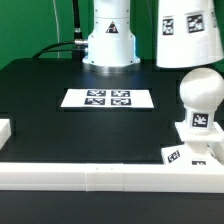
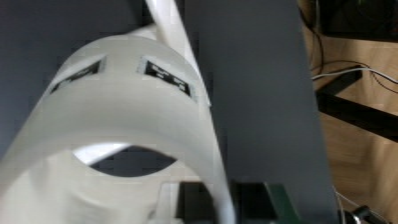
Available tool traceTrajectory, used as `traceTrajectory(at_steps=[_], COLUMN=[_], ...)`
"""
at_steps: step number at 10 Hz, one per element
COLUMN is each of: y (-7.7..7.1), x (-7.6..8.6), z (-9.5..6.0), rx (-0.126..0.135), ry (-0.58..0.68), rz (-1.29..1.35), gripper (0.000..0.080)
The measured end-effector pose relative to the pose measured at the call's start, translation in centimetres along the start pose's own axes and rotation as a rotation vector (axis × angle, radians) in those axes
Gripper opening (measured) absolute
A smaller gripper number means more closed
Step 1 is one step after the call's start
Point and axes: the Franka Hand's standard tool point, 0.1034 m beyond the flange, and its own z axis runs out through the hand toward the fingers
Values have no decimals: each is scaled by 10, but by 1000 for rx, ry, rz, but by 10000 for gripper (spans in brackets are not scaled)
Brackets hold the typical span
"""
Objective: Assemble lamp
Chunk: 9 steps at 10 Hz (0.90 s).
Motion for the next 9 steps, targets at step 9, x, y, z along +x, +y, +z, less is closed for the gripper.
traceTrajectory(at_steps=[9], y=[17], x=[-8], z=[66], rx=[-30], ry=[-12], rz=[-57], gripper=[44])
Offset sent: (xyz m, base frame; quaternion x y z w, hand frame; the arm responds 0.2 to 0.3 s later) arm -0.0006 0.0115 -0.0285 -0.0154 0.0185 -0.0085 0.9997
